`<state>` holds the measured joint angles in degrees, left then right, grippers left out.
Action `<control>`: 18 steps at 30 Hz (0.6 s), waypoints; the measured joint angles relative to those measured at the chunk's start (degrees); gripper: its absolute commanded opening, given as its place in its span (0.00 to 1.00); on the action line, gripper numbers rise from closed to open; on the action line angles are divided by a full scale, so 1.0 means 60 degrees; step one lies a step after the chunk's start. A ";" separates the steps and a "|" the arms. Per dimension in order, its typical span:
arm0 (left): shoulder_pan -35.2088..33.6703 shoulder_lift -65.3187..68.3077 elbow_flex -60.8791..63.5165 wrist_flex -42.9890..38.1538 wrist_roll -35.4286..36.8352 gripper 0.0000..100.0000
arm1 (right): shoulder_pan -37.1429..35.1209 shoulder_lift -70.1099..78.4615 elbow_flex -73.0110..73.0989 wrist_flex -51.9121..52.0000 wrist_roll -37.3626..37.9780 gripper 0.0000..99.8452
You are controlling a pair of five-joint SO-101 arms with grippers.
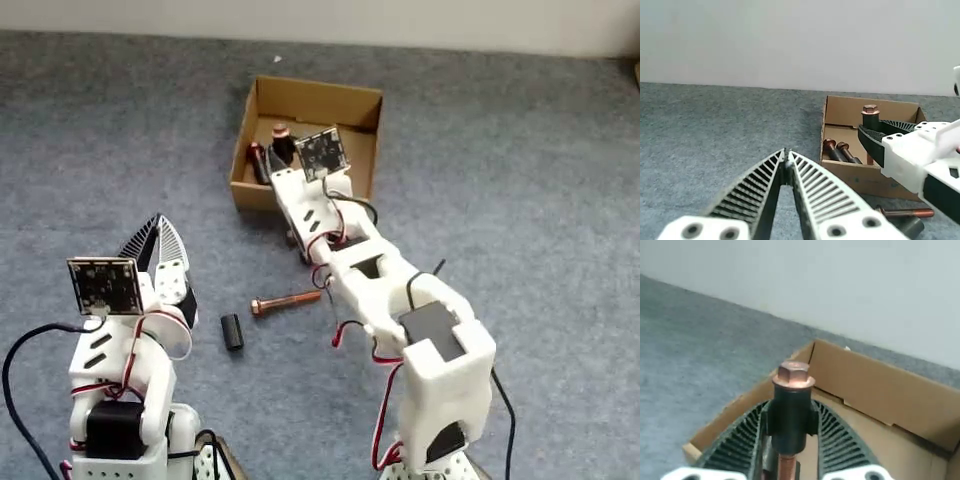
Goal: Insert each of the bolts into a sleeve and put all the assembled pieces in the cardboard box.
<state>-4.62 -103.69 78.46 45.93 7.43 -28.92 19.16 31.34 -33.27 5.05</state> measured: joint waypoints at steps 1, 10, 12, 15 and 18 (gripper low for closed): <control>0.0000 0.0000 0.0000 0.0000 0.0000 0.01 | 0.0044 0.0044 0.0000 0.0059 0.0000 0.09; 0.0000 0.0000 0.0059 0.0000 0.0000 0.01 | 0.0117 -0.0103 -0.0190 0.1802 -0.0015 0.13; 0.0000 0.0000 0.0059 0.0000 0.0000 0.01 | 0.0117 -0.0557 -0.0190 0.2476 -0.0015 0.13; 0.0000 0.0000 0.0059 0.0000 0.0000 0.01 | 0.0117 -0.1875 -0.0190 0.3971 -0.0015 0.13; 0.0000 0.0000 0.0059 0.0000 0.0000 0.01 | 0.0117 -0.3326 -0.0205 0.5978 -0.0015 0.13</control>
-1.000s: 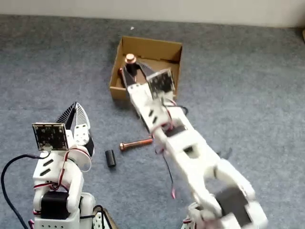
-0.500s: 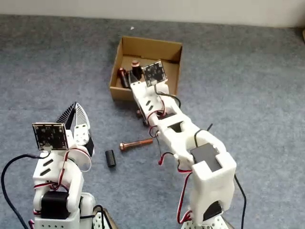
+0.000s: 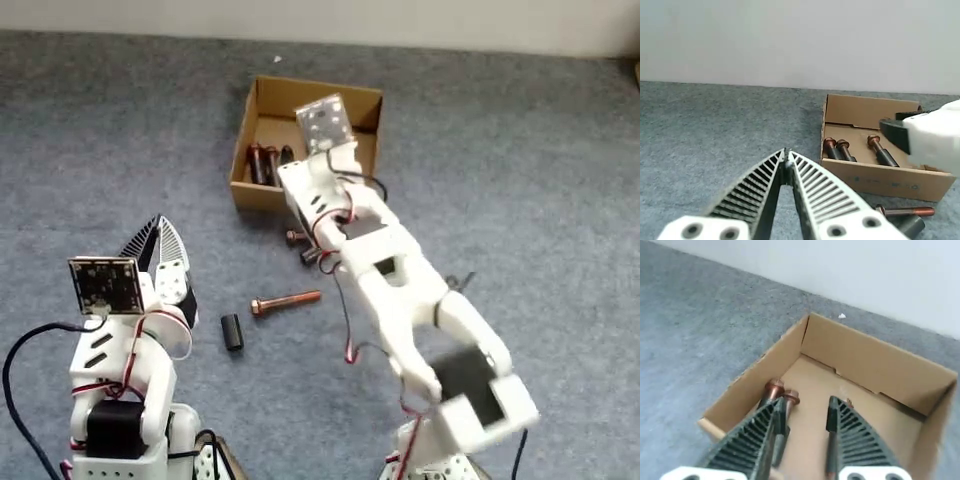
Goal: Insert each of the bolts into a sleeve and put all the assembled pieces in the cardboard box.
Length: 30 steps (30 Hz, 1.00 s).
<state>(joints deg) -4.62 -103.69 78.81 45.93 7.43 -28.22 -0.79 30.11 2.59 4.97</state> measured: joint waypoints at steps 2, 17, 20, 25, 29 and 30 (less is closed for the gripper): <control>0.0000 0.0000 0.0000 0.0000 0.0000 0.01 | 0.0000 -0.0864 0.0000 0.1421 0.0000 0.13; -0.0205 0.0000 0.0000 0.0000 0.0015 0.01 | 0.0000 -0.2593 0.0000 0.7736 -0.0396 0.13; -0.0190 0.0000 0.0000 0.0000 0.0000 0.01 | 0.0000 -0.2593 0.0000 0.7766 -0.2623 0.13; -0.0190 0.0000 0.0000 0.0000 0.0000 0.01 | -0.0278 -0.2476 0.0000 0.7795 -0.5172 0.13; -0.0190 0.0000 0.0000 0.0000 0.0000 0.01 | -0.0557 -0.1245 -0.0733 0.7868 -0.6198 0.13; -0.0190 0.0000 0.0000 0.0000 0.0000 0.01 | -0.0557 -0.0835 -0.1026 0.8029 -0.6476 0.13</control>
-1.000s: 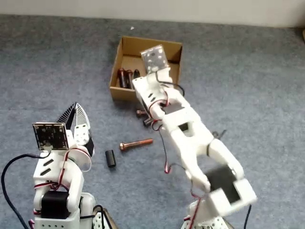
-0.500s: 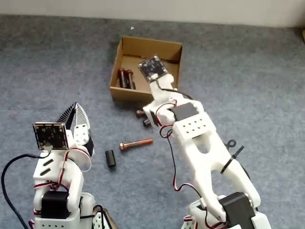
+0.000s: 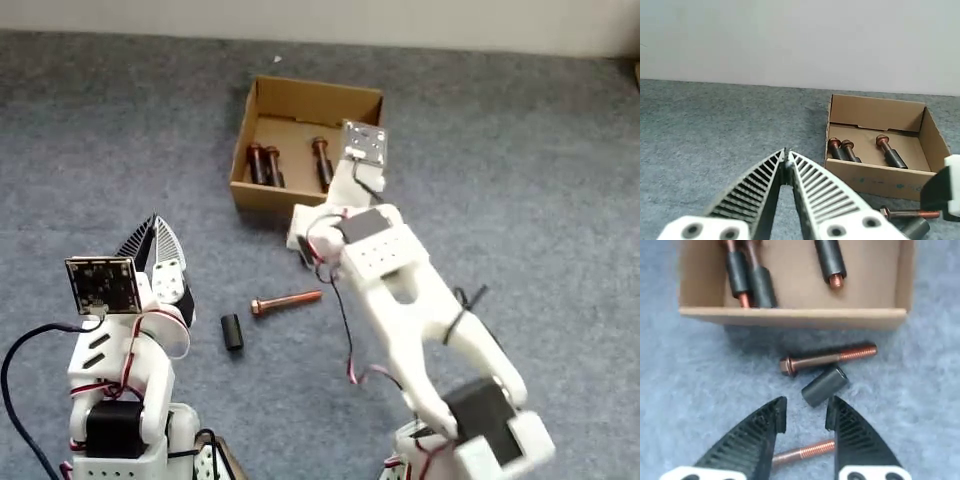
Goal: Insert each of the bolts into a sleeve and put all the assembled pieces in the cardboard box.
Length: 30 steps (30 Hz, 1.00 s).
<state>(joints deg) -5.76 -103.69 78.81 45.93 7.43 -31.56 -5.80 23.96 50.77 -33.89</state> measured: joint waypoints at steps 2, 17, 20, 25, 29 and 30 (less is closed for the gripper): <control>0.0000 0.0000 0.0000 0.0000 0.0000 0.01 | 0.0000 0.0821 -0.0703 0.0513 -0.0586 0.13; 0.0000 0.0000 0.0000 0.0000 0.0000 0.01 | 0.0015 0.4352 -0.3810 0.2256 -0.2183 0.13; 0.0000 0.0000 0.0000 0.0000 0.0000 0.01 | 0.0015 0.4586 -0.3868 0.2212 -0.2183 0.13; 0.0000 0.0000 0.0000 0.0000 0.0000 0.01 | 0.0073 0.5011 -0.3985 0.2198 -0.2183 0.13; 0.0000 0.0000 0.0000 0.0000 0.0000 0.01 | 0.0220 0.5187 -0.3985 0.2227 -0.2183 0.11; 0.0000 0.0000 0.0000 0.0000 0.0000 0.01 | 0.0249 0.5216 -0.3985 0.2227 -0.2183 0.08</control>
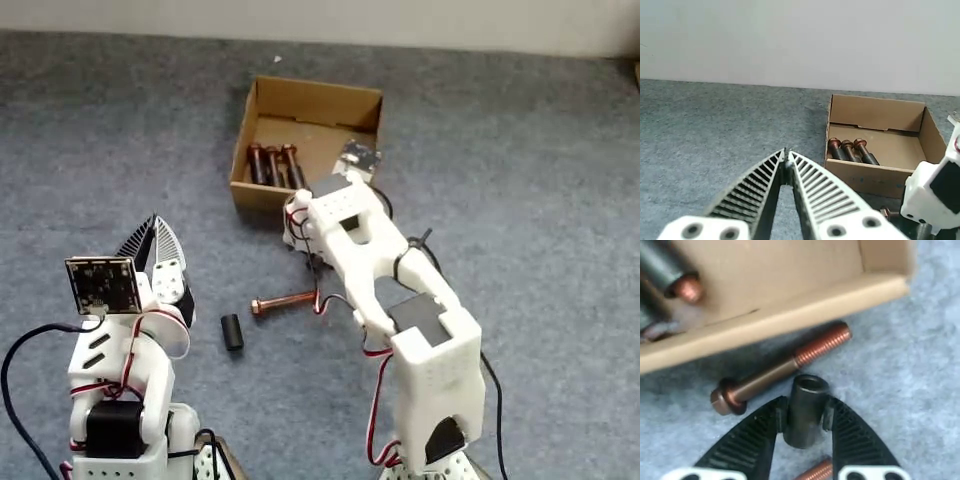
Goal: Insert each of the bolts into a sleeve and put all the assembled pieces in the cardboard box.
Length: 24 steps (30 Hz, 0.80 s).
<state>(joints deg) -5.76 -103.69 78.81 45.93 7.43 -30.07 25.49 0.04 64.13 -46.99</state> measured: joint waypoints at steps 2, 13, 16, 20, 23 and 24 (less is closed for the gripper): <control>0.0000 0.0000 0.0000 0.0000 0.0000 0.01 | 0.0000 0.0059 -0.0015 0.0029 0.0000 0.01; 0.0000 0.0000 0.0000 0.0000 0.0000 0.01 | 0.0103 -0.0293 -0.1158 0.2608 0.1275 0.01; 0.0000 0.0000 0.0000 0.0000 0.0000 0.05 | 0.0103 -0.1304 -0.1231 0.3048 0.2388 0.01; 0.0000 0.0000 0.0000 0.0000 0.0000 0.06 | 0.0103 -0.3048 -0.0029 0.3048 0.3165 0.01; 0.0000 0.0000 -0.0147 0.0029 -0.0073 0.06 | 0.0103 -0.4586 0.1451 0.2271 0.3634 0.01; 0.0000 0.0000 -0.0337 0.0161 -0.0234 0.06 | 0.0117 -0.5099 0.2037 0.1949 0.3722 0.01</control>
<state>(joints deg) -5.76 -103.69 76.79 46.90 6.02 -29.36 -5.10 12.26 75.82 -24.66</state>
